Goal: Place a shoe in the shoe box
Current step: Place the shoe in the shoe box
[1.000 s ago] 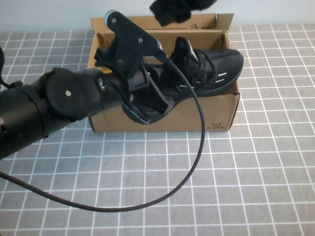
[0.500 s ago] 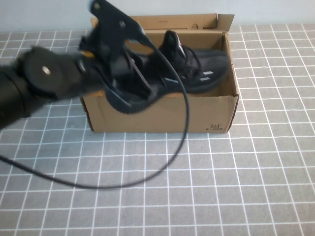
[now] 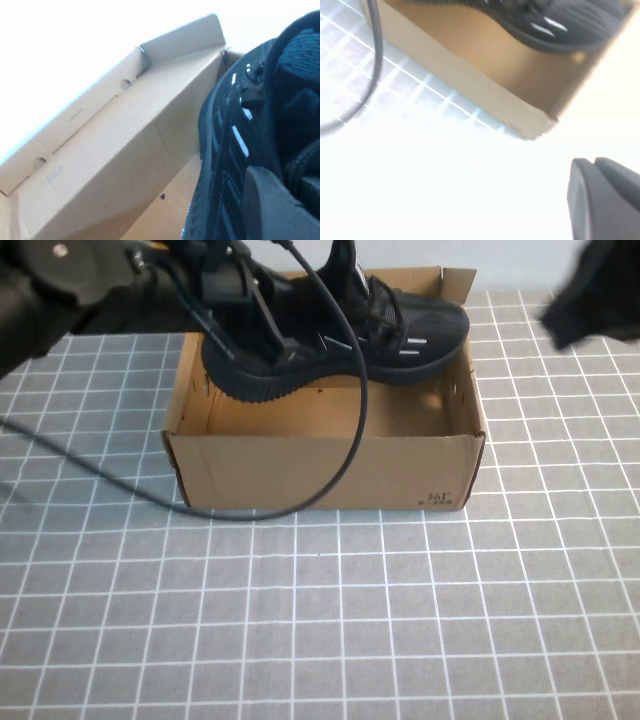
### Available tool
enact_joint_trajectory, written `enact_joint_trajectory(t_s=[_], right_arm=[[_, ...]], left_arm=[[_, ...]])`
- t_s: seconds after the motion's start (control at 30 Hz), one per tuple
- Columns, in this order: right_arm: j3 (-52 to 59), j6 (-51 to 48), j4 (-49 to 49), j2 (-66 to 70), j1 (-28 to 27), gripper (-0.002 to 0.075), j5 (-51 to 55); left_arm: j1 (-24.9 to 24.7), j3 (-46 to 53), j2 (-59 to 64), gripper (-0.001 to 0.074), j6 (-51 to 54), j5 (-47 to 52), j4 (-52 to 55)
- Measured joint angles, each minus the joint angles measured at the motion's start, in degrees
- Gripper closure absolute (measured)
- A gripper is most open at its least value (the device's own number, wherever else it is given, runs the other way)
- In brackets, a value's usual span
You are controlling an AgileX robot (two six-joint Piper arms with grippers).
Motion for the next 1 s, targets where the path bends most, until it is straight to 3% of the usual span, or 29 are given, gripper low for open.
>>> enact_joint_trajectory(t_s=[0.37, 0.6, 1.0], right_arm=[[11.66, 5.45, -4.15, -12.64, 0.00, 0.0742, 0.00], [13.16, 7.69, -4.28, -14.08, 0.00, 0.0742, 0.00], [13.25, 9.54, -4.17, -14.08, 0.00, 0.0742, 0.00]], left_arm=[[6.92, -19.53, 18.52, 0.0713, 2.56, 14.60, -0.01], [9.64, -31.27, 29.29, 0.0713, 5.31, 20.10, -6.31], [9.77, -34.46, 37.28, 0.0713, 8.09, 20.55, -10.83]])
